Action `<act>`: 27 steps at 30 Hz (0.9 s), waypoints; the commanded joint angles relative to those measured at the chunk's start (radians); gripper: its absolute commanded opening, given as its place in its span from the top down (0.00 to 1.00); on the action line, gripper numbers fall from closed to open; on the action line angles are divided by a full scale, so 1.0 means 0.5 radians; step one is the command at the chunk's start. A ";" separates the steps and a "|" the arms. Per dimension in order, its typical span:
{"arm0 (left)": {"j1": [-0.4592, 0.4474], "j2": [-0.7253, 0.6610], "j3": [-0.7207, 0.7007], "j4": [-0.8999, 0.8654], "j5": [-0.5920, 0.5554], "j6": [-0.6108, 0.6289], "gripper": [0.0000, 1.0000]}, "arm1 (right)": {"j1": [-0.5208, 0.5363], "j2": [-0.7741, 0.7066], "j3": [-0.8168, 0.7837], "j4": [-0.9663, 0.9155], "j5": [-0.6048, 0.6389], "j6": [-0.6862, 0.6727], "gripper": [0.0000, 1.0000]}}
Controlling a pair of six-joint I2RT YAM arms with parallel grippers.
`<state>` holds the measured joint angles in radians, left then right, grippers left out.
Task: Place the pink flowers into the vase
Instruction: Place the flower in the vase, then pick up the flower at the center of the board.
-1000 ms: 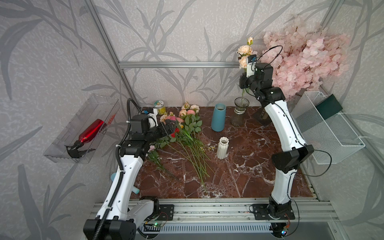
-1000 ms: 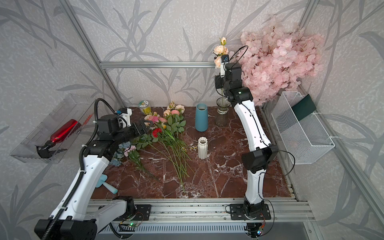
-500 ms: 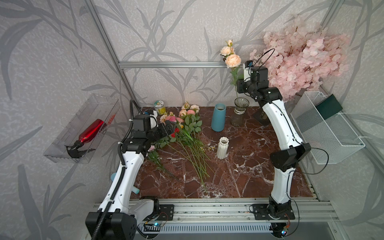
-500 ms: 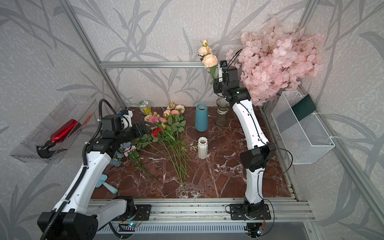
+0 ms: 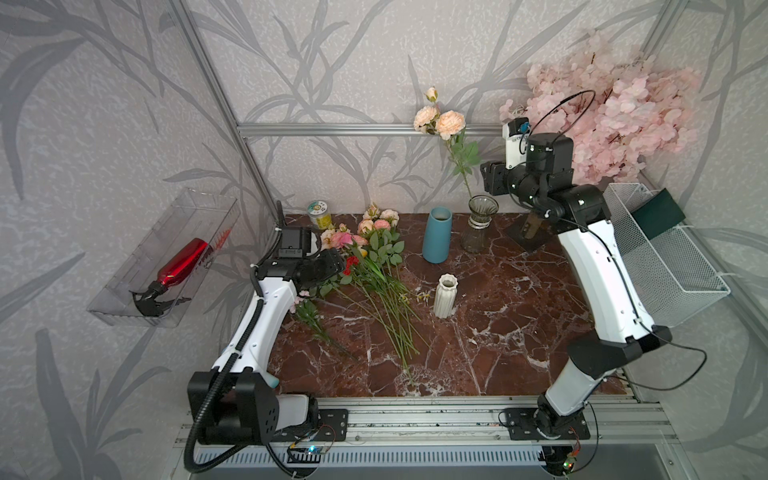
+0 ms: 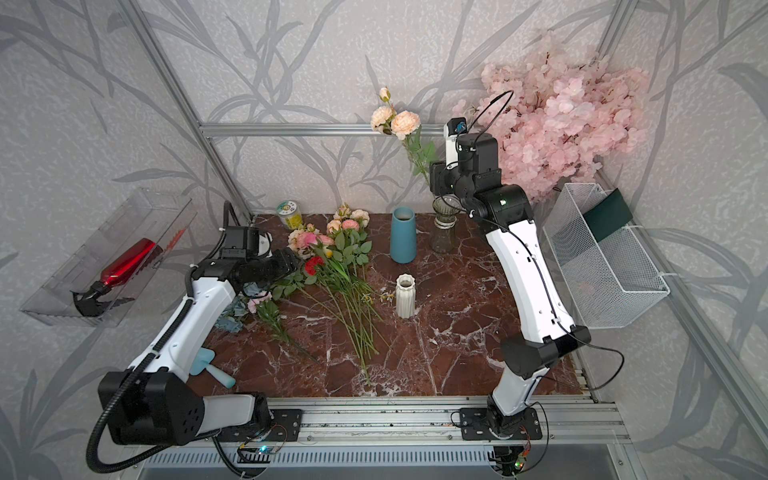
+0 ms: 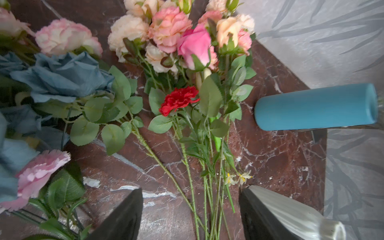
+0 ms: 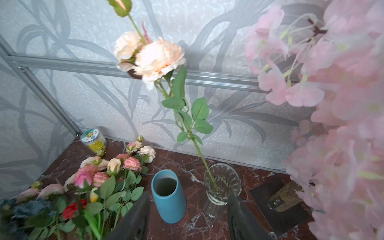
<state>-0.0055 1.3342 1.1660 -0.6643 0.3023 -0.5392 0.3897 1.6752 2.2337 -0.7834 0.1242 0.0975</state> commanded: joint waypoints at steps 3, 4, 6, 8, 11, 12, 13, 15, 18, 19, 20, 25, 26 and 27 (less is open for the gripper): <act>-0.009 0.061 -0.035 -0.149 -0.131 -0.162 0.37 | 0.031 -0.363 -0.501 0.192 -0.165 0.170 0.39; -0.013 0.078 -0.037 -0.174 -0.160 -0.194 0.41 | 0.031 -0.429 -0.604 0.231 -0.212 0.202 0.39; -0.040 0.107 -0.024 -0.224 -0.177 -0.243 0.46 | 0.033 -0.503 -0.723 0.251 -0.294 0.255 0.39; -0.109 0.138 -0.007 -0.286 -0.281 -0.293 0.48 | 0.043 -0.542 -0.805 0.247 -0.379 0.283 0.39; -0.207 0.174 -0.074 -0.270 -0.460 -0.423 0.49 | 0.080 -0.572 -0.899 0.236 -0.438 0.285 0.39; -0.233 0.201 -0.112 -0.216 -0.473 -0.471 0.50 | 0.094 -0.580 -0.926 0.238 -0.441 0.284 0.39; -0.261 0.248 -0.131 -0.181 -0.492 -0.514 0.51 | 0.105 -0.588 -0.958 0.244 -0.452 0.284 0.39; -0.318 0.364 -0.119 -0.152 -0.571 -0.578 0.52 | 0.122 -0.610 -1.017 0.276 -0.493 0.299 0.40; -0.354 0.542 -0.081 -0.111 -0.644 -0.662 0.55 | 0.160 -0.632 -1.074 0.303 -0.552 0.328 0.40; -0.360 0.597 -0.069 -0.094 -0.676 -0.689 0.57 | 0.169 -0.636 -1.084 0.297 -0.552 0.322 0.40; -0.363 0.637 -0.060 -0.082 -0.700 -0.710 0.57 | 0.172 -0.636 -1.087 0.284 -0.554 0.324 0.40; -0.388 0.816 0.048 -0.088 -0.871 -0.744 0.58 | 0.170 -0.694 -1.149 0.276 -0.538 0.318 0.39; -0.388 0.842 0.067 -0.101 -0.897 -0.747 0.58 | 0.172 -0.702 -1.156 0.280 -0.539 0.315 0.39; -0.388 0.872 0.087 -0.108 -0.930 -0.753 0.58 | 0.170 -0.709 -1.160 0.284 -0.538 0.312 0.39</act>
<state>-0.1944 1.7531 1.1595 -0.7094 -0.0620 -0.8761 0.4732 1.3575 1.6619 -0.6743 -0.1394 0.2474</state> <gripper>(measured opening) 0.417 0.606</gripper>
